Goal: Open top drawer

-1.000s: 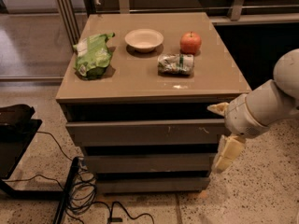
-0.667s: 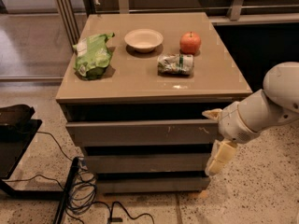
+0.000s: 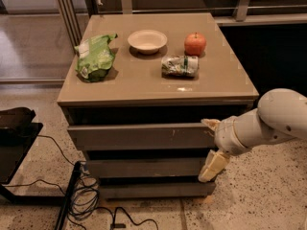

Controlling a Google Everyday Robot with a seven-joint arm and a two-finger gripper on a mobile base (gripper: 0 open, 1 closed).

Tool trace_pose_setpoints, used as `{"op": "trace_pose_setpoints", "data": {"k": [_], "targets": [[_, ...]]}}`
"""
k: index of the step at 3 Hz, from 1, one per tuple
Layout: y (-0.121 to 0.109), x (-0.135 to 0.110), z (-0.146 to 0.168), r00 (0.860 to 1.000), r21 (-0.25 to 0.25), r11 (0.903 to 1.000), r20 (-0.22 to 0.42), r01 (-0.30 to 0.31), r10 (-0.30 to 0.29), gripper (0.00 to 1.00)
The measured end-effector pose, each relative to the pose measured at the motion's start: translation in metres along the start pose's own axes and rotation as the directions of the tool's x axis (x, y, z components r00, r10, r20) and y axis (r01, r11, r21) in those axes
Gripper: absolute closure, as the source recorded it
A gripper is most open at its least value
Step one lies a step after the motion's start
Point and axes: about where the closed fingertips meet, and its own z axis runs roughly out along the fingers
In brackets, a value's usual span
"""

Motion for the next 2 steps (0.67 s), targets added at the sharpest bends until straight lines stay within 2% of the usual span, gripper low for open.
{"op": "trace_pose_setpoints", "data": {"k": [2], "targets": [[-0.032, 0.007, 0.033, 0.999, 0.072, 0.9965, 0.003, 0.044, -0.044, 0.0]]}}
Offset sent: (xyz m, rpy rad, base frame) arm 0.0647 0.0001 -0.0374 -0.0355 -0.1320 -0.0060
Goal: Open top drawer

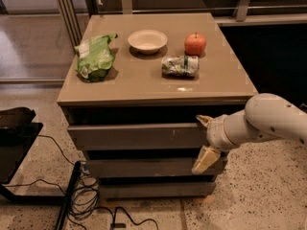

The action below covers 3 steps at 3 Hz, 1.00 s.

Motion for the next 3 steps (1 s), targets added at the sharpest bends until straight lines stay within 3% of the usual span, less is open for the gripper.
{"op": "trace_pose_setpoints", "data": {"k": [2, 3], "targets": [[-0.031, 0.021, 0.003, 0.999, 0.05, 0.9983, -0.04, 0.031, -0.029, 0.0], [-0.033, 0.04, 0.023, 0.999, 0.013, 0.9999, -0.042, 0.01, -0.01, 0.0]]}}
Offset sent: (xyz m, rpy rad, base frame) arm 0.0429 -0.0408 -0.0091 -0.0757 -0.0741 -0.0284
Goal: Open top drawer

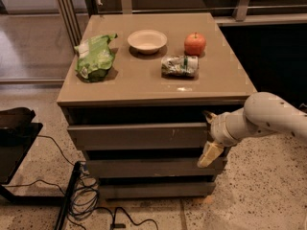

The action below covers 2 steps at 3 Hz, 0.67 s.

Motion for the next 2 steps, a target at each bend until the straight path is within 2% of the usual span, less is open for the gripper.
{"op": "trace_pose_setpoints", "data": {"k": [1, 2], "targets": [[0.0001, 0.0006, 0.0012, 1.0, -0.002, 1.0, 0.0, -0.001, 0.001, 0.0], [0.0001, 0.0006, 0.0012, 1.0, -0.002, 1.0, 0.0, -0.001, 0.001, 0.18]]}}
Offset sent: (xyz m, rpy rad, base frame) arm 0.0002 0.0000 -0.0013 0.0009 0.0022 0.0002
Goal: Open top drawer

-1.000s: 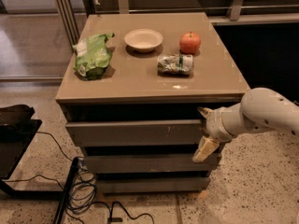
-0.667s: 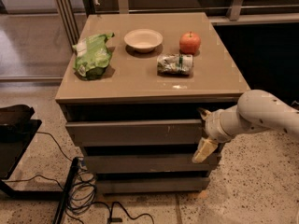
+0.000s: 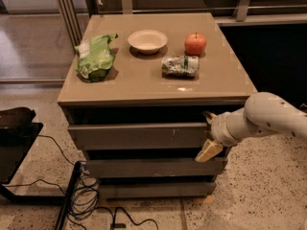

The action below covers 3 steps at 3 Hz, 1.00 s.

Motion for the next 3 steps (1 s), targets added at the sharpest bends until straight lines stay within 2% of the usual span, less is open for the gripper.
{"op": "trace_pose_setpoints", "data": {"k": [3], "targets": [[0.0, -0.0001, 0.0, 1.0, 0.0, 1.0, 0.0, 0.0, 0.0, 0.88]]}}
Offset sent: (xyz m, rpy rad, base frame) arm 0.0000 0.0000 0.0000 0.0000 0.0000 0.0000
